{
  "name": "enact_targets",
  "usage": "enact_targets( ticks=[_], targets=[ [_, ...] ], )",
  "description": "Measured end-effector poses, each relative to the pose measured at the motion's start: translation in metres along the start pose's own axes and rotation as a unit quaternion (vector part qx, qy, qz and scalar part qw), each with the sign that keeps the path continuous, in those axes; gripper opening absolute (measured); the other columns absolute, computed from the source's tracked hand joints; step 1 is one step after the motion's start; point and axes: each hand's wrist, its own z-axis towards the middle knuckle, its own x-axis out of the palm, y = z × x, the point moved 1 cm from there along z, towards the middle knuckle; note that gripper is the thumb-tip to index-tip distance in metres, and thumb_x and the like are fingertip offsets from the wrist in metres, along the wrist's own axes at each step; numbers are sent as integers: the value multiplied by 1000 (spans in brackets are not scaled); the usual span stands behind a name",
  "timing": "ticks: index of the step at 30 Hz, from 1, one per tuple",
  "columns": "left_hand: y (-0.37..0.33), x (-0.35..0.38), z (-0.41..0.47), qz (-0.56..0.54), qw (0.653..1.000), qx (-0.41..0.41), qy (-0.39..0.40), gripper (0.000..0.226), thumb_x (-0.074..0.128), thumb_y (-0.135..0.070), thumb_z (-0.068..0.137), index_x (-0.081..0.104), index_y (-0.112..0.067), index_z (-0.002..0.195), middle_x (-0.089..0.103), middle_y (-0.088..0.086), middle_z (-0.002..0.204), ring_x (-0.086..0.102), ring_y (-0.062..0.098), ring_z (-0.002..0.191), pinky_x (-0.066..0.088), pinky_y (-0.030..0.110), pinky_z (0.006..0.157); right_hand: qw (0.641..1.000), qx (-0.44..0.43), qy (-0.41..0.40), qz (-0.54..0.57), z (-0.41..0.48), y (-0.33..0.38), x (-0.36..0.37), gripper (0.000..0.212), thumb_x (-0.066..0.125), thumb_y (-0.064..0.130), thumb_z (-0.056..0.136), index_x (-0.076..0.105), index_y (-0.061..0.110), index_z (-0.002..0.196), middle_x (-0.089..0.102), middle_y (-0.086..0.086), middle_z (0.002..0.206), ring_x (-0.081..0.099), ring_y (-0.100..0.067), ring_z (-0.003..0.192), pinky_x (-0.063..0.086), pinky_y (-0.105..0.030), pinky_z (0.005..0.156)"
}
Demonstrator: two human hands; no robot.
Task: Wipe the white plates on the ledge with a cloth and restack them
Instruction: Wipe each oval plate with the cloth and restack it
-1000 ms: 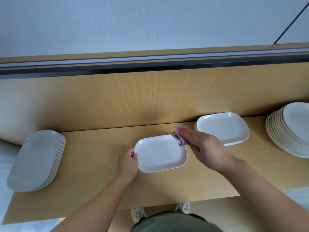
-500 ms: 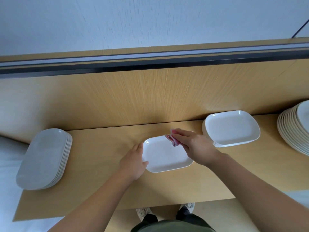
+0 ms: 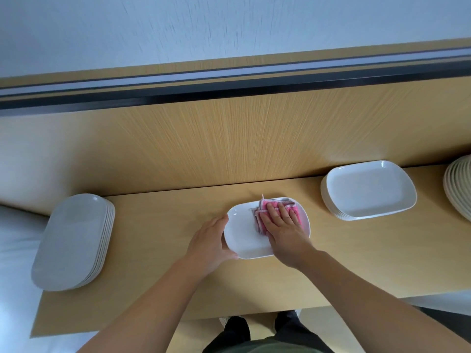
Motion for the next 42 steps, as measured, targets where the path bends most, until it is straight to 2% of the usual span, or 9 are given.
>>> enact_targets(
  ticks=[3, 7, 10, 13, 17, 23, 29, 36, 42],
  targets=[
    [2, 1, 2, -5, 1000, 1, -4, 103, 80, -42, 71, 20, -21, 152, 24, -8, 156, 21, 12, 142, 21, 26, 113, 1000, 2, -6, -29, 4, 10, -2, 62, 28, 31, 86, 48, 13, 142, 38, -11, 152, 40, -40, 136, 14, -48, 114],
    [5, 2, 3, -15, 1000, 3, -4, 102, 80, -43, 71, 21, -23, 152, 23, -9, 157, 22, 11, 142, 20, 24, 113, 999, -34, -1, -22, 7, 23, -6, 73, -1, 39, 83, 4, 17, 153, -16, -1, 155, -11, -33, 145, -15, -43, 118],
    [6, 2, 3, -18, 1000, 5, -3, 101, 79, -43, 71, 21, -23, 152, 23, -10, 157, 21, 11, 142, 19, 24, 113, 999, -46, 10, -27, 11, 29, -8, 68, 13, 34, 88, 27, 16, 152, 9, -5, 158, 14, -37, 146, 5, -48, 116],
    [8, 1, 3, -24, 1000, 8, -1, 101, 79, -44, 71, 21, -23, 152, 23, -10, 157, 22, 11, 143, 19, 25, 114, 996, -84, 15, -26, 14, 32, -2, 77, -8, 40, 79, -3, 22, 154, -22, 3, 153, -27, -28, 139, -23, -39, 110],
    [11, 1, 4, -43, 999, 14, 5, 99, 79, -41, 72, 23, -23, 151, 24, -9, 157, 22, 10, 143, 19, 24, 114, 994, -110, 8, -7, 17, 41, -7, 81, -12, 41, 76, -3, 22, 154, -24, 4, 152, -39, -26, 130, -26, -39, 112],
    [11, 1, 5, -77, 996, 30, -19, 96, 84, -32, 67, 33, -26, 147, 37, -10, 149, 33, 11, 136, 21, 14, 102, 987, -160, 25, 4, 20, 42, -5, 78, -4, 39, 80, 9, 22, 155, -6, 2, 162, -27, -25, 139, -24, -40, 113],
    [12, 2, 7, -92, 994, 46, -29, 89, 83, -43, 59, 46, -28, 138, 53, -12, 132, 49, 12, 118, 40, 25, 96, 976, -213, 40, -6, 15, 40, -12, 76, -4, 39, 83, 10, 24, 156, 1, 3, 163, -12, -26, 149, -28, -33, 110],
    [19, 3, 9, 35, 996, 79, -15, 100, 73, -58, 73, 23, -22, 152, 28, -7, 153, 31, 15, 139, 28, 29, 111, 964, -254, 75, 7, 7, 32, -18, 64, 5, 44, 95, 22, 26, 154, 8, 5, 163, -2, -26, 151, -20, -32, 114],
    [17, -5, 11, 128, 989, 77, -2, 98, 64, -69, 73, 19, -30, 152, 32, -6, 142, 37, 17, 125, 35, 30, 102, 957, -282, 74, 2, 2, 20, -9, 66, 8, 49, 93, 33, 27, 151, 22, 5, 160, 7, -23, 151, -14, -34, 117]
  ],
)
